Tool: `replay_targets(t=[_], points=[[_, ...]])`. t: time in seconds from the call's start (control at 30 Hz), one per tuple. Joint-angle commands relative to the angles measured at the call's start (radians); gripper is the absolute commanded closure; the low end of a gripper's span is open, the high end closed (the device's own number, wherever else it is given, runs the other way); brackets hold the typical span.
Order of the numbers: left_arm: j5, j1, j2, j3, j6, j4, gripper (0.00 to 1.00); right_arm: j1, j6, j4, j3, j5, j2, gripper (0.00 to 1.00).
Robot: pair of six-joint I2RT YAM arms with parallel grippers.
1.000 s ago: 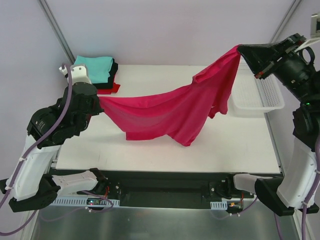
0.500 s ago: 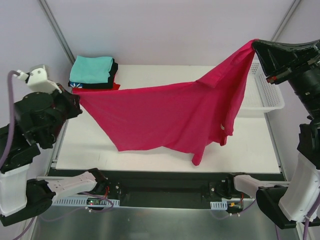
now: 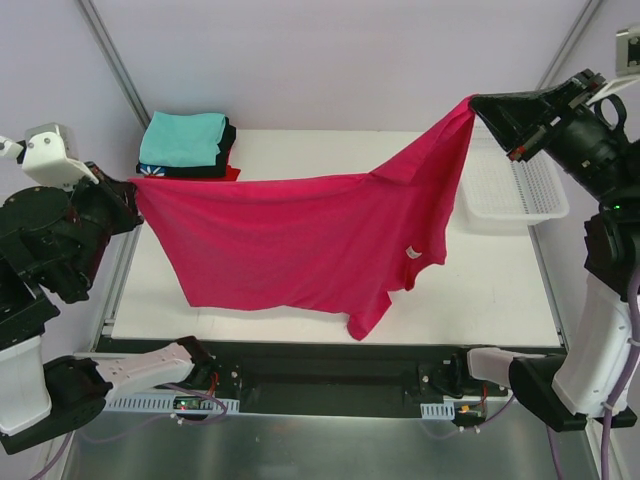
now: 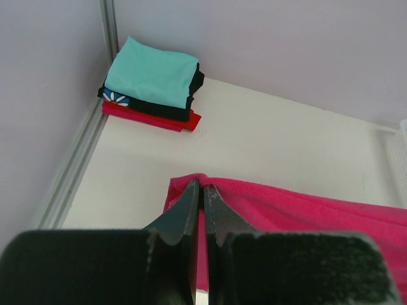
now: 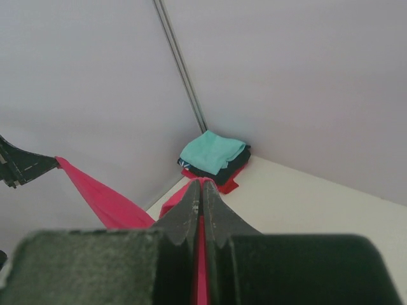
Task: Fold and stack the t-shirts
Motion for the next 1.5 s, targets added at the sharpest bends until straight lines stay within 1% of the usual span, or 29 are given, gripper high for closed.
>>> replay_targets(t=[0.0,0.13,0.27,0.37,0.4,0.47,0.5,0.53,0.57,0.6,0.63,0.67,0.73,0.77,0.83,0.9,0.93,0.97,1.03,1.1,1.13,1.17,1.23,1.27,1.3,1.37,1.4,1.47], points=[[-0.056,0.012,0.043,0.021,0.082,0.027,1.00,-0.019,-0.014,-0.034,0.051,-0.021,0.041,0.99],[-0.062,0.012,0.065,0.025,0.107,0.080,1.00,-0.043,0.004,-0.031,0.111,-0.024,0.092,0.99],[-0.088,0.012,0.089,-0.001,0.147,0.157,1.00,-0.074,0.050,0.015,0.098,-0.055,0.127,0.99],[-0.099,0.013,0.111,-0.044,0.188,0.253,1.00,-0.095,0.073,0.058,0.068,-0.067,0.147,0.99],[-0.110,0.013,0.126,-0.059,0.209,0.328,1.00,-0.099,0.093,0.086,0.071,-0.073,0.158,0.99],[-0.109,0.033,0.151,-0.082,0.277,0.411,1.00,-0.108,0.127,0.110,0.097,-0.093,0.210,0.99],[-0.084,0.045,0.190,-0.075,0.289,0.437,1.00,-0.127,0.150,0.168,0.098,-0.103,0.227,0.99],[-0.067,0.065,0.218,-0.059,0.295,0.465,1.00,-0.143,0.222,0.207,0.097,-0.113,0.244,0.99],[-0.052,0.083,0.244,-0.008,0.286,0.468,1.00,-0.152,0.265,0.253,0.097,-0.150,0.259,0.99],[-0.038,0.120,0.293,0.022,0.282,0.470,1.00,-0.158,0.306,0.353,0.106,-0.172,0.295,0.99],[0.000,0.136,0.316,0.049,0.274,0.470,1.00,-0.169,0.399,0.401,0.115,-0.190,0.311,0.99],[0.019,0.148,0.336,0.109,0.266,0.474,1.00,-0.172,0.429,0.458,0.140,-0.211,0.331,0.99],[0.071,0.183,0.391,0.181,0.288,0.493,1.00,-0.178,0.486,0.491,0.221,-0.216,0.377,0.99],[0.077,0.186,0.410,0.245,0.303,0.511,1.00,-0.183,0.510,0.529,0.238,-0.215,0.385,0.99],[0.120,0.188,0.413,0.251,0.317,0.548,1.00,-0.206,0.553,0.576,0.241,-0.221,0.385,0.99],[0.128,0.186,0.410,0.265,0.317,0.545,1.00,-0.224,0.580,0.597,0.220,-0.235,0.370,0.99],[0.131,0.186,0.398,0.254,0.309,0.544,1.00,-0.227,0.577,0.597,0.183,-0.256,0.339,0.99],[0.138,0.186,0.382,0.213,0.305,0.536,1.00,-0.232,0.568,0.597,0.149,-0.267,0.310,0.99],[0.142,0.186,0.315,0.164,0.279,0.522,1.00,-0.244,0.548,0.587,0.062,-0.288,0.229,0.99],[0.161,0.185,0.211,0.061,0.253,0.504,1.00,-0.247,0.519,0.532,0.040,-0.291,0.187,0.99],[0.171,0.185,0.171,-0.020,0.228,0.504,1.00,-0.246,0.518,0.528,0.023,-0.293,0.163,0.99],[0.189,0.185,0.093,-0.057,0.220,0.504,1.00,-0.246,0.521,0.528,-0.006,-0.290,0.117,0.99],[0.261,0.185,0.021,-0.146,0.193,0.504,1.00,-0.246,0.521,0.525,-0.038,-0.278,0.064,0.99],[0.289,0.185,-0.036,-0.168,0.184,0.502,1.00,-0.247,0.523,0.518,-0.065,-0.273,0.019,0.99],[0.348,0.185,-0.062,-0.186,0.173,0.488,1.00,-0.246,0.521,0.512,-0.079,-0.267,-0.005,0.99],[0.393,0.185,-0.130,-0.237,0.129,0.473,1.00,-0.246,0.521,0.495,-0.121,-0.252,-0.072,0.99],[0.439,0.185,-0.148,-0.254,0.119,0.468,1.00,-0.247,0.521,0.491,-0.129,-0.248,-0.091,0.99],[0.451,0.185,-0.197,-0.289,0.078,0.445,1.00,-0.246,0.523,0.466,-0.130,-0.241,-0.123,0.99]])
